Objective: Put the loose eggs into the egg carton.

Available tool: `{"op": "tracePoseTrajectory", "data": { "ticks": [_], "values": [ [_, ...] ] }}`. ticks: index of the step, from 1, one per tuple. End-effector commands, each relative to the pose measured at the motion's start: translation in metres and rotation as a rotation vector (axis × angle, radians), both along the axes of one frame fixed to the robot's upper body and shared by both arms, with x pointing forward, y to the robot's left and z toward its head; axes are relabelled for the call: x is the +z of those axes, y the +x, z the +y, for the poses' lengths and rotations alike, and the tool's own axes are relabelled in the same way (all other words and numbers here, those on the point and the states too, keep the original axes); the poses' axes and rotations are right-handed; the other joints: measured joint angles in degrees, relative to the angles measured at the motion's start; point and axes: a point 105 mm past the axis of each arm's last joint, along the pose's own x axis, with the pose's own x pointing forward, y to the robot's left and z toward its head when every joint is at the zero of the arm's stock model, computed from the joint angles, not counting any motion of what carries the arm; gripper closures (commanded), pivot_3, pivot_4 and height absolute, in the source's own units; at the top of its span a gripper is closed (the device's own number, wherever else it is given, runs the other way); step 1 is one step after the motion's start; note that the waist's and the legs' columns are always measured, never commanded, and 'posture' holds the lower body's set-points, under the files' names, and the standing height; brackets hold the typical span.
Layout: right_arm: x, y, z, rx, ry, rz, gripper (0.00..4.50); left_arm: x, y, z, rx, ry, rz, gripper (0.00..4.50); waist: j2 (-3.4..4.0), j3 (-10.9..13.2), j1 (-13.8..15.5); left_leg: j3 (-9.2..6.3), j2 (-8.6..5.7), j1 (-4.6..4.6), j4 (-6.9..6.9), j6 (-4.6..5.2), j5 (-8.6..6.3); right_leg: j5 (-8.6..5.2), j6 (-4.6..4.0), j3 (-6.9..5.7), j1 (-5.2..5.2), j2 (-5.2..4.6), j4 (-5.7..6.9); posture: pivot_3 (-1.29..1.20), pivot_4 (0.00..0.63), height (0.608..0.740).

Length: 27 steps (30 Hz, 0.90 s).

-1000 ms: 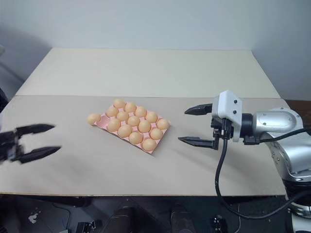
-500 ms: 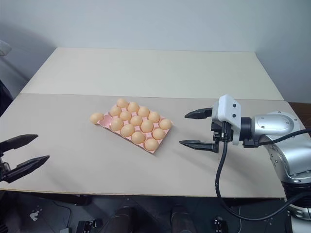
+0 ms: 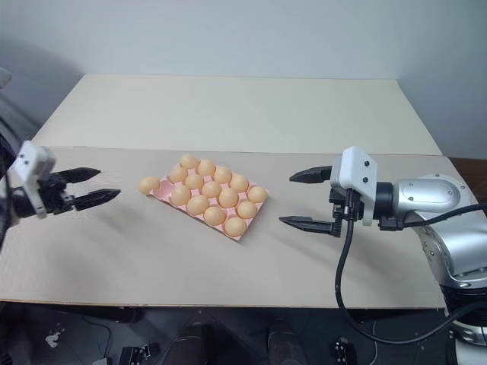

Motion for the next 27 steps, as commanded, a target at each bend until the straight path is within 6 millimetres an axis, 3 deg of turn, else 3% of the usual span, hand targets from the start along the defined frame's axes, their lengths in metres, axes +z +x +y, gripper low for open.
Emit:
{"op": "tracePoseTrajectory", "data": {
  "ticks": [1,4,7,24,27],
  "values": [
    [0.012,-0.006,0.001,0.002,-0.003,-0.061,0.0,-0.004,0.024,-0.003,0.02,0.053,0.0,0.05,0.0,0.0,0.1,-0.01,0.0,-0.03,0.03,0.0,0.0,0.0,0.0,-0.01,0.0,0.0,-0.01,0.0,0.15,0.74],
    [0.012,-0.007,0.0,-0.008,-0.004,-0.066,0.0,-0.011,0.048,-0.013,0.045,0.07,0.016,0.05,-0.01,0.0,0.2,-0.02,-0.04,-0.04,0.08,0.0,0.0,0.01,0.01,-0.01,0.03,-0.02,0.0,0.0,0.15,0.74],
    [0.012,-0.009,-0.001,-0.02,-0.008,-0.068,0.0,-0.015,0.059,-0.021,0.034,0.071,0.036,0.05,-0.02,0.0,0.1,-0.04,-0.05,-0.1,0.1,0.0,0.0,0.01,0.02,-0.02,0.01,-0.03,-0.01,0.0,0.15,0.74],
    [0.009,-0.015,-0.005,-0.06,-0.005,-0.064,0.0,-0.033,0.074,-0.033,0.049,0.112,0.116,0.05,-0.03,0.0,0.0,-0.09,-0.07,-0.1,0.14,0.02,0.0,0.01,0.04,-0.03,0.0,-0.02,0.06,0.0,0.15,0.74],
    [0.01,-0.014,-0.005,-0.064,-0.003,-0.063,0.0,-0.033,0.074,-0.034,0.048,0.109,0.119,0.65,-0.03,0.0,0.0,-0.1,-0.07,-0.1,0.14,0.01,0.0,0.01,0.04,-0.03,0.01,-0.02,0.06,0.0,0.15,0.74]
  ]
}}
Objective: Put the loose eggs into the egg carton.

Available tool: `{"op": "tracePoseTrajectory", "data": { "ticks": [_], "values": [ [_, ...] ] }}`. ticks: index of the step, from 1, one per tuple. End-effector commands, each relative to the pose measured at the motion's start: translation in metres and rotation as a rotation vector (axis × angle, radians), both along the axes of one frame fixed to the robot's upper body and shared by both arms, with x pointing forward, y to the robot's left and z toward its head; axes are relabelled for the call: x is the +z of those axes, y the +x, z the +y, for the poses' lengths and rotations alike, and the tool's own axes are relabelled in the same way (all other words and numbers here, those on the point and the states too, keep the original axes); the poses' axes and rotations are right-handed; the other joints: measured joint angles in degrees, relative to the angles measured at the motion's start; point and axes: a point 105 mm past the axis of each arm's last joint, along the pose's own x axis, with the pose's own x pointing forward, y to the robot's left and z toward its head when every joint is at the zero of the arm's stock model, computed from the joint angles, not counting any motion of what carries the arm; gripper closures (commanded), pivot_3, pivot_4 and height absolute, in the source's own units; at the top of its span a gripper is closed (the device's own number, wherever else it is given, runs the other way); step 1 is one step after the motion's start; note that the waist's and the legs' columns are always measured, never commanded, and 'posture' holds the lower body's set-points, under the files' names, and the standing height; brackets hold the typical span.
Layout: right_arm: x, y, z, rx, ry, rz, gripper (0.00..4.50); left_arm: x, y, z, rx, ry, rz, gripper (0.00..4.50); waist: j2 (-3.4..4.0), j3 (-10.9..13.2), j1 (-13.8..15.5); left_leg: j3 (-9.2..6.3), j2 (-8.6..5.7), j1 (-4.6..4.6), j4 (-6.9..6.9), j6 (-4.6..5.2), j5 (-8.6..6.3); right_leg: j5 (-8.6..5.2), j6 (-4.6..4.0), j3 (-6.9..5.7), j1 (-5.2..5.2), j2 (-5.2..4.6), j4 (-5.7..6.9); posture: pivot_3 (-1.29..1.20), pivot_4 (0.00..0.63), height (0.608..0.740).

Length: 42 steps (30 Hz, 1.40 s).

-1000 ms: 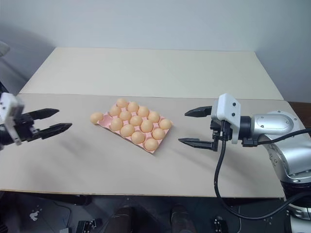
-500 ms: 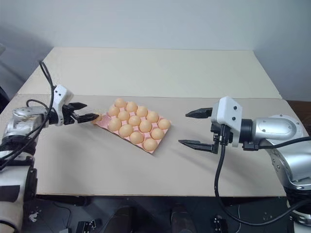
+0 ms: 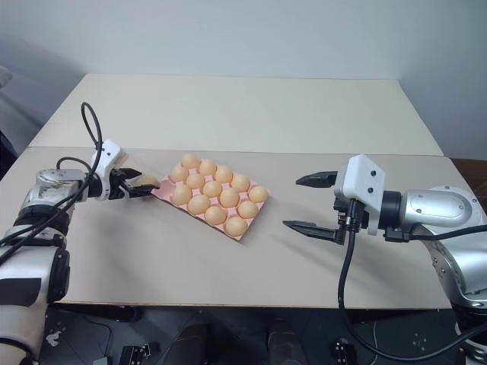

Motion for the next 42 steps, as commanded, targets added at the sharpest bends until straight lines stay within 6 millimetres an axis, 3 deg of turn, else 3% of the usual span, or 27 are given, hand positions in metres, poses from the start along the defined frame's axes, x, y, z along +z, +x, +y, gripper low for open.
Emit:
{"op": "tracePoseTrajectory", "data": {
  "ticks": [1,4,13,17,22,27,31,38,42],
  "values": [
    [0.012,-0.004,0.0,0.001,0.007,-0.048,0.0,0.015,0.004,-0.001,-0.009,-0.004,-0.049,0.92,0.0,0.0,-0.1,0.0,0.0,0.0,0.0,0.0,0.0,0.0,0.0,0.0,0.0,0.0,0.0,0.0,0.15,0.74],
    [0.012,-0.003,0.0,-0.004,0.013,-0.046,0.0,0.021,0.002,-0.002,-0.032,-0.023,-0.053,1.86,0.0,0.0,-0.1,0.0,0.0,0.0,0.0,0.0,0.0,0.0,0.0,0.0,0.0,0.0,0.0,0.0,0.15,0.74],
    [0.012,-0.001,0.002,-0.002,0.031,-0.039,0.0,0.034,-0.011,0.019,-0.055,-0.009,-0.068,1.86,0.0,0.0,-0.1,-0.01,0.0,0.02,0.0,0.0,0.0,0.0,0.0,0.0,0.0,0.01,0.02,0.0,0.15,0.74],
    [0.013,0.0,0.003,0.002,0.036,-0.041,0.0,0.056,-0.016,0.018,-0.112,-0.047,-0.13,1.86,0.0,0.0,0.0,-0.01,0.0,0.01,0.0,0.0,0.0,0.0,0.0,-0.01,0.0,0.0,0.01,0.0,0.15,0.74],
    [0.012,-0.001,0.004,0.001,0.039,-0.042,0.0,0.086,-0.021,-0.006,-0.262,-0.122,-0.19,1.86,0.0,0.0,0.1,-0.03,0.0,-0.04,0.02,-0.01,0.01,0.0,0.0,-0.05,0.01,-0.02,0.0,0.0,0.15,0.74],
    [0.013,-0.002,0.004,-0.004,0.043,-0.049,0.0,0.082,-0.017,-0.043,-0.381,-0.135,-0.189,1.86,0.0,0.0,0.1,-0.03,0.0,-0.01,0.02,-0.01,0.01,0.0,0.01,-0.04,0.03,-0.02,0.01,0.0,0.15,0.74],
    [0.014,-0.003,0.004,-0.008,0.046,-0.051,0.0,0.081,-0.014,-0.053,-0.395,-0.137,-0.185,1.86,0.0,0.0,-0.1,-0.03,0.0,-0.03,0.04,-0.01,0.01,0.0,0.01,-0.04,0.02,-0.01,0.01,0.0,0.15,0.74],
    [0.013,-0.007,0.004,-0.012,0.052,-0.048,0.0,0.093,-0.012,-0.032,-0.319,-0.125,-0.214,1.86,0.0,0.0,-0.5,-0.08,0.0,-0.01,0.03,0.01,0.0,0.0,0.0,-0.03,0.0,0.02,0.06,0.0,0.15,0.74],
    [0.013,-0.007,0.005,-0.009,0.054,-0.05,0.0,0.105,-0.018,-0.005,-0.236,-0.111,-0.227,0.99,0.0,0.0,-0.6,-0.09,0.0,0.0,0.03,0.01,0.0,0.0,0.0,-0.04,0.0,0.02,0.07,0.0,0.15,0.74]
  ]
}}
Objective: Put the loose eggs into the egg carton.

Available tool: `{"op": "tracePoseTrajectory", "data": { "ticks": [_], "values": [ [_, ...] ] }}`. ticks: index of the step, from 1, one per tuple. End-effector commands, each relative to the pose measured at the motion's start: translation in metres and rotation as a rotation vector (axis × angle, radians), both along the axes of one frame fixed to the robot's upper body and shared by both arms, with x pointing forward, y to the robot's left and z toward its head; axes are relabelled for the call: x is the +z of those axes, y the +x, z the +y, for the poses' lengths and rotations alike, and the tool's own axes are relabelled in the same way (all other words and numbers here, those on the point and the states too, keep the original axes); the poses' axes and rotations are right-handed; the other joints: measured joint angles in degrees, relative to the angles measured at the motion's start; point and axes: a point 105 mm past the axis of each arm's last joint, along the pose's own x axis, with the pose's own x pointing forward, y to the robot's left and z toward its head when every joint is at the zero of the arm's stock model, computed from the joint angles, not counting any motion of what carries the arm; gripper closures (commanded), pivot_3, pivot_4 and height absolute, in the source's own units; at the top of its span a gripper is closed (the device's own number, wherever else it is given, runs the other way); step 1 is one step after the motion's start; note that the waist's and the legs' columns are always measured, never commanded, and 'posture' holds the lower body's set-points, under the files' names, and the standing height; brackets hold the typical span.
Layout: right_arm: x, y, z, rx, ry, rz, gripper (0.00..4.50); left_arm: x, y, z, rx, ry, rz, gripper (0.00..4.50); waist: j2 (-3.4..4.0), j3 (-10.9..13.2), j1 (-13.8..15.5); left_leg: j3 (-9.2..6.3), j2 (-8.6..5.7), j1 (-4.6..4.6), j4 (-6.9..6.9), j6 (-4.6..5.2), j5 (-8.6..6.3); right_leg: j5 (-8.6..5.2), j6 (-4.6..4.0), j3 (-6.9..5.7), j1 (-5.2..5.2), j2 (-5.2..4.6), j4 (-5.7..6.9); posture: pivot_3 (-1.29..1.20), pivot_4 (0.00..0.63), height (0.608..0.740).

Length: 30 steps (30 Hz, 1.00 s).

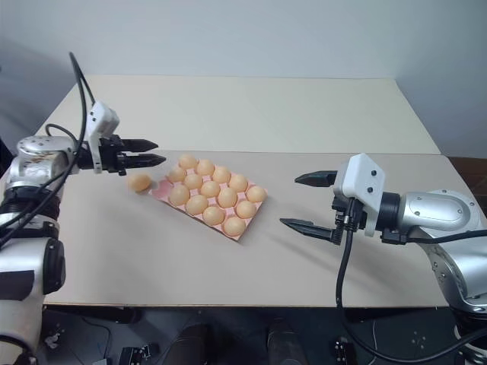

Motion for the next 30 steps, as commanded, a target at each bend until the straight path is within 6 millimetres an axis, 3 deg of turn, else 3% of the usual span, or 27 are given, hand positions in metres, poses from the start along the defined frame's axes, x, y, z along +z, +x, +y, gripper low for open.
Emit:
{"op": "tracePoseTrajectory", "data": {
  "ticks": [1,3,4,12,22,30],
  "values": [
    [0.011,-0.005,0.002,0.014,0.009,-0.048,0.0,0.024,-0.004,0.024,0.08,0.011,-0.065,0.68,0.0,0.0,0.0,0.0,0.0,0.0,0.0,0.0,0.0,0.0,0.0,0.0,0.0,0.0,0.0,0.0,0.15,0.74],
    [0.011,-0.006,0.002,0.018,0.01,-0.05,0.0,0.018,-0.004,0.033,0.117,0.08,-0.074,0.04,0.0,0.0,0.1,-0.01,0.0,0.0,0.0,0.0,0.0,0.0,0.0,-0.01,0.0,0.0,0.0,0.0,0.15,0.74],
    [0.012,-0.006,0.003,0.022,0.012,-0.051,0.0,0.013,-0.006,0.037,0.125,0.11,-0.065,0.02,0.0,0.0,0.2,-0.01,0.0,0.0,0.0,0.0,0.0,0.0,0.0,-0.01,0.01,0.0,0.0,0.0,0.15,0.74],
    [0.01,-0.008,0.005,0.024,0.02,-0.051,0.0,-0.026,-0.014,0.044,0.092,0.23,0.004,0.02,0.0,0.0,0.6,-0.01,0.0,-0.02,0.0,-0.01,0.0,0.0,0.0,-0.03,0.02,-0.02,-0.03,0.0,0.15,0.74],
    [0.011,-0.009,0.004,0.016,0.018,-0.05,0.0,-0.041,-0.016,0.029,0.015,0.206,0.051,0.02,0.0,0.0,0.5,-0.01,0.0,-0.02,0.0,-0.01,0.0,0.0,0.0,-0.03,0.02,-0.03,-0.02,0.0,0.15,0.74],
    [0.011,-0.009,0.004,0.015,0.021,-0.05,0.0,-0.057,-0.017,0.032,0.02,0.28,0.07,0.02,0.0,0.0,0.6,-0.01,0.0,-0.01,0.0,0.0,0.0,0.0,0.0,-0.03,0.02,-0.02,0.0,0.0,0.15,0.74]
  ]
}}
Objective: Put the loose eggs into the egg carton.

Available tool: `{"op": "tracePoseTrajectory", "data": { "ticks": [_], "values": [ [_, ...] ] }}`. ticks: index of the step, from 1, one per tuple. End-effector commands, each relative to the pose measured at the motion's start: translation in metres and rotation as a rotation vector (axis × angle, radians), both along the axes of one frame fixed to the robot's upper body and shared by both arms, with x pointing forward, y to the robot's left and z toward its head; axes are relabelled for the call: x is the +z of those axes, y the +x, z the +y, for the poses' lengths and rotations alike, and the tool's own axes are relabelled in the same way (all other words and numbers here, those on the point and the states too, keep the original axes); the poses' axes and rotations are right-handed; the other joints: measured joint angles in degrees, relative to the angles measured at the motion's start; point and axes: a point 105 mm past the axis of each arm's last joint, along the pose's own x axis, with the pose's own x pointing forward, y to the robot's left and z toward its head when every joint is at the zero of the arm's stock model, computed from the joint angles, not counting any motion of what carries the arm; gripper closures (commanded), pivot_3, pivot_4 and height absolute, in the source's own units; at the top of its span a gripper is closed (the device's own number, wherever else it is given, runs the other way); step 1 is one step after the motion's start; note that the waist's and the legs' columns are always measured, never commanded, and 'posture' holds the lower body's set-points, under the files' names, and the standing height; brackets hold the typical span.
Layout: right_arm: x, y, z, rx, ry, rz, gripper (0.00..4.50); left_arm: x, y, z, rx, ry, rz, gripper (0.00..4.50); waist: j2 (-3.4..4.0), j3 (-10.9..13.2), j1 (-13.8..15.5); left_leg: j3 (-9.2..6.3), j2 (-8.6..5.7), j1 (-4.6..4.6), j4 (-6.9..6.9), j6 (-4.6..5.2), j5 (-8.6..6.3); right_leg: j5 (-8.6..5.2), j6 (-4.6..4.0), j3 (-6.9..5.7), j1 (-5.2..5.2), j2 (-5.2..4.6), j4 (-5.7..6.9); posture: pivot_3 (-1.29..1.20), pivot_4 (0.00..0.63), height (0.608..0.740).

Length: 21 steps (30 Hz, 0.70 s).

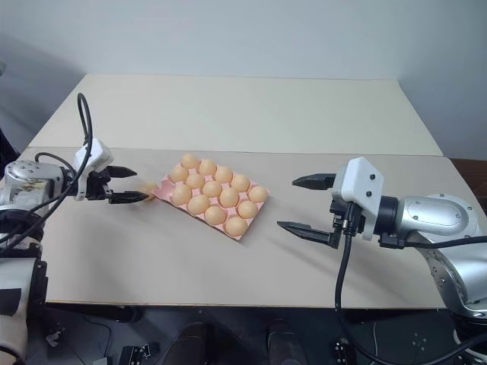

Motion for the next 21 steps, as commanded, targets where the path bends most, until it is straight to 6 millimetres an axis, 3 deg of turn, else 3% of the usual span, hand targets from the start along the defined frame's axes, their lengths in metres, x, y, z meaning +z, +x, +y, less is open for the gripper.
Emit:
{"op": "tracePoseTrajectory", "data": {
  "ticks": [1,13,18,21],
  "values": [
    [0.012,-0.004,0.0,0.004,0.004,-0.056,0.0,0.004,0.001,0.001,-0.012,0.043,-0.035,0.02,0.0,0.0,0.0,0.0,0.0,0.0,0.0,0.0,0.0,0.0,0.0,0.0,0.0,0.0,0.0,0.0,0.15,0.74],
    [0.014,-0.004,0.0,0.004,0.005,-0.056,0.0,-0.003,0.014,-0.012,-0.01,0.068,-0.051,0.02,0.0,0.0,0.0,0.0,0.0,0.0,0.0,0.0,0.0,0.0,0.0,-0.01,0.0,0.0,0.0,0.0,0.15,0.74],
    [0.013,-0.006,0.0,-0.002,0.006,-0.053,0.0,-0.002,0.012,-0.012,-0.027,0.067,-0.048,1.2,0.0,0.0,-0.1,0.0,0.0,0.0,0.0,0.0,0.0,0.0,0.0,0.0,0.0,0.0,0.01,0.0,0.15,0.74],
    [0.013,-0.006,-0.001,-0.007,0.008,-0.054,0.0,-0.001,0.01,-0.008,-0.026,0.068,-0.041,1.2,0.0,0.0,0.0,0.0,0.0,0.0,0.0,0.0,0.0,0.0,0.0,-0.01,0.0,0.0,0.01,0.0,0.15,0.74]
  ]
}}
